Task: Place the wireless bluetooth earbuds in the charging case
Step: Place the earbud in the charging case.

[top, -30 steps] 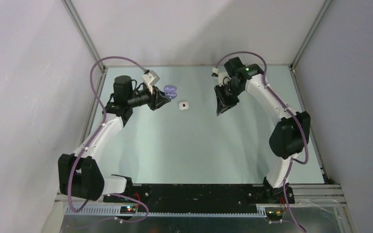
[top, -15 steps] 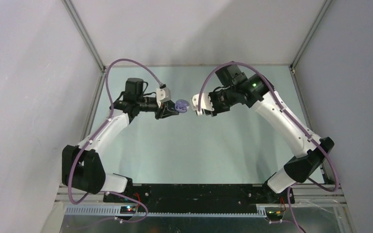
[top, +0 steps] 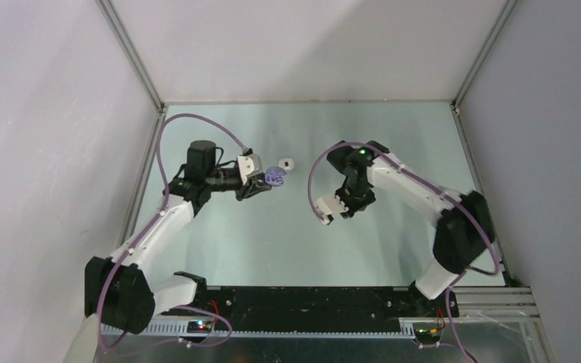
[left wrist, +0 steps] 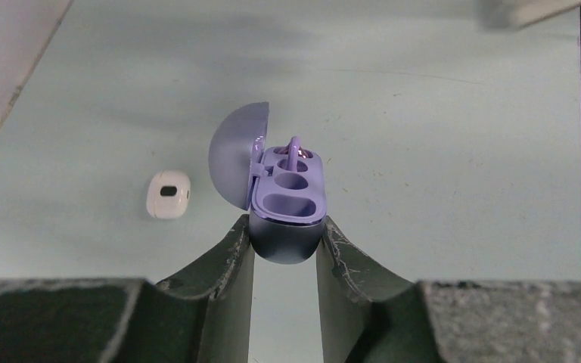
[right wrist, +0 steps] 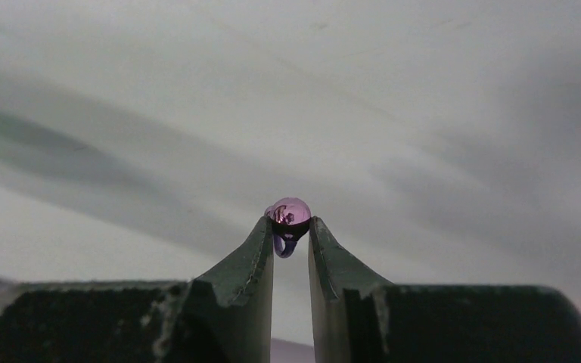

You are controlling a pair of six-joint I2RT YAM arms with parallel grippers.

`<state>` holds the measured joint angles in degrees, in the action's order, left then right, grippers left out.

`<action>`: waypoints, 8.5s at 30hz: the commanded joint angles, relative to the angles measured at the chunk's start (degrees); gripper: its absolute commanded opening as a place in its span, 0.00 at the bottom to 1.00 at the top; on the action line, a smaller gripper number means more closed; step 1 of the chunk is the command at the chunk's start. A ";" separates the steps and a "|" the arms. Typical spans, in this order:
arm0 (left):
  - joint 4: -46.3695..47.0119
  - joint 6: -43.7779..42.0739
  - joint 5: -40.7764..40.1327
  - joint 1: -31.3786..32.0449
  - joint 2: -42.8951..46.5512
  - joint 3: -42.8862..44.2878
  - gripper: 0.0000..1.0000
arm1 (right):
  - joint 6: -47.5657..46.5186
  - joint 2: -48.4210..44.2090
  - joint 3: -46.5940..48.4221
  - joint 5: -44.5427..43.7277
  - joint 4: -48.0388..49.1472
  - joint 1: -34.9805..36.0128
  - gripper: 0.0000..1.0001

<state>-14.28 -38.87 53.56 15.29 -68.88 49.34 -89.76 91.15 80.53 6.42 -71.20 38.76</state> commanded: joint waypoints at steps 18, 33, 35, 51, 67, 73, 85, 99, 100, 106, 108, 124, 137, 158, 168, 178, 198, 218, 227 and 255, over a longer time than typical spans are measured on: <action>3.33 13.82 -10.05 -3.90 6.58 -2.16 0.00 | 22.63 21.97 -2.23 -16.40 15.39 -2.61 0.00; 2.71 13.54 -9.93 -4.08 5.97 -1.49 0.00 | 26.34 22.12 -3.06 -15.37 16.24 -2.77 0.10; 2.75 13.62 -9.85 -4.11 6.01 -1.43 0.00 | 26.62 21.79 -3.07 -15.38 16.20 -3.06 0.11; 3.22 14.48 -9.23 -4.08 5.23 -1.28 0.00 | 30.48 20.64 -3.01 -13.59 15.16 -4.96 0.21; 4.85 15.76 -8.63 -3.99 4.82 -1.89 0.00 | 31.64 19.70 -3.01 -13.84 15.17 -6.32 0.27; 5.09 15.90 -8.43 -4.04 4.65 -2.14 0.00 | 32.71 19.34 -2.63 -13.47 15.12 -6.61 0.29; 5.23 16.19 -8.04 -4.04 4.84 -2.41 0.00 | 34.10 18.98 -1.96 -12.96 14.05 -7.89 0.32; 5.95 16.62 -7.70 -3.68 4.22 -2.48 0.00 | 36.45 18.63 0.96 -10.62 12.83 -8.82 0.15; 6.09 16.81 -7.69 -3.64 4.16 -2.54 0.00 | 36.70 18.97 1.43 -10.06 12.66 -8.93 0.13; 7.05 16.88 -7.18 -3.41 3.79 -2.71 0.00 | 37.07 18.18 5.66 -7.30 9.82 -9.19 0.00; 6.80 15.51 -6.31 -3.41 3.32 -2.45 0.00 | 36.83 16.47 10.09 -4.68 7.22 -9.03 0.00; 8.51 7.73 4.84 -0.52 -4.88 7.16 0.00 | 44.47 11.04 46.65 18.72 2.87 0.66 0.00; 6.94 6.13 5.89 0.61 -4.24 9.85 0.00 | 49.33 14.30 49.32 22.33 7.50 3.60 0.00; 5.51 4.43 5.23 0.98 -2.26 10.10 0.00 | 45.21 16.74 46.08 21.87 10.08 6.30 0.00; 4.75 4.01 5.39 1.17 -2.78 10.67 0.00 | 40.42 14.90 41.33 18.46 12.12 6.37 0.00; 3.81 3.34 5.54 1.23 -3.28 11.26 0.00 | 38.78 14.92 40.51 16.88 12.94 6.41 0.00; 10.37 9.92 2.89 1.37 -3.58 9.75 0.00 | 39.25 14.19 42.34 14.68 15.95 6.85 0.00; 12.07 14.78 0.31 1.33 -4.73 8.82 0.00 | 36.88 11.55 41.12 12.19 19.46 6.68 0.00; 13.53 16.66 0.23 1.34 -4.81 8.75 0.00 | 36.48 10.95 39.29 12.95 19.89 6.59 0.00; 16.49 19.17 -0.63 1.38 -5.00 8.35 0.00 | 38.17 12.02 38.89 14.06 21.05 7.36 0.04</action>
<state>0.25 -19.49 52.60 16.27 -73.89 56.95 -52.53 104.55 118.34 19.31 -51.96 45.58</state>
